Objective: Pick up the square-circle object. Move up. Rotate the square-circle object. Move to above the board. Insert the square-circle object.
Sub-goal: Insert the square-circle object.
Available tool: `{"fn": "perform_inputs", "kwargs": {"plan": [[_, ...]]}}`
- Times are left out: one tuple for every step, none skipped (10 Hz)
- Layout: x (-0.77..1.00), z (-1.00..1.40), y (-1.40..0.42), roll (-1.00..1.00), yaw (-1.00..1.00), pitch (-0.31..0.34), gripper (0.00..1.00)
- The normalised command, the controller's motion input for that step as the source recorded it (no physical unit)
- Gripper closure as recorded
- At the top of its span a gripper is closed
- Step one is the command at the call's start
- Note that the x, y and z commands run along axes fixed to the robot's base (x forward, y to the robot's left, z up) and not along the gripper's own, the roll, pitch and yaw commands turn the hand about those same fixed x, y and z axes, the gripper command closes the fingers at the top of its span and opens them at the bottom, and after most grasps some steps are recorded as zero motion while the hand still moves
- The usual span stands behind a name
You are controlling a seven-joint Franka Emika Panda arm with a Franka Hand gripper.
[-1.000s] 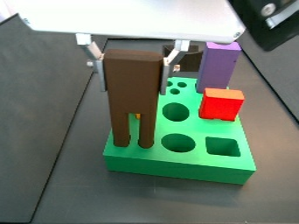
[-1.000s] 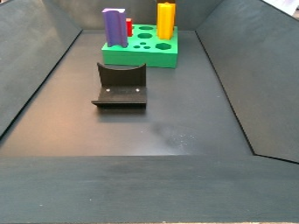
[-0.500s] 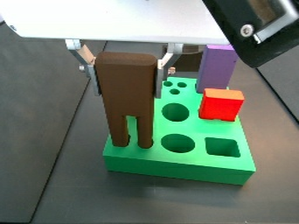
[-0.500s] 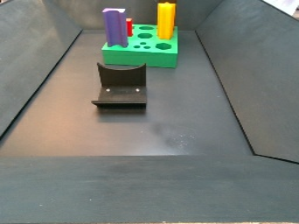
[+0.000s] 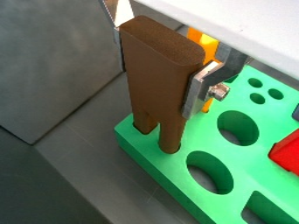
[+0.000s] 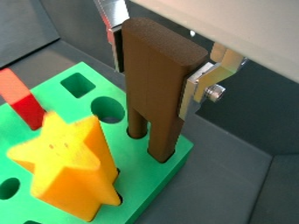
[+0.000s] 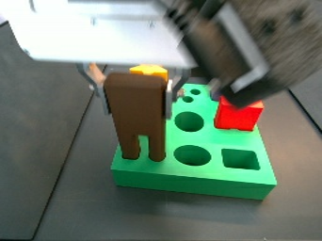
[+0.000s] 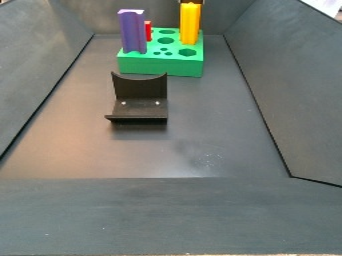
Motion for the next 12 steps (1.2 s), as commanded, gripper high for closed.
{"fn": "perform_inputs", "kwargs": {"plan": [[0.0, -0.55, -0.01, 0.0, -0.27, -0.209, 1.0], [0.0, -0.51, 0.0, -0.01, -0.19, -0.15, 1.0], [0.02, -0.48, 0.0, -0.04, -0.14, -0.097, 1.0], [0.03, -0.5, 0.0, -0.01, -0.02, -0.084, 1.0], [0.0, -0.49, 0.0, 0.0, 0.03, -0.074, 1.0], [0.03, -0.46, 0.0, 0.0, 0.01, -0.026, 1.0], [0.07, -0.44, 0.0, 0.0, 0.0, 0.0, 1.0], [0.04, -0.51, 0.0, 0.0, 0.02, -0.01, 1.0], [0.0, -0.59, 0.0, 0.02, 0.05, -0.05, 1.0], [0.0, -0.56, 0.0, 0.0, 0.03, -0.087, 1.0], [0.0, -0.17, 0.0, -0.02, 0.0, -0.123, 1.0], [0.0, 0.0, 0.0, 0.0, 0.0, 0.0, 1.0]]}}
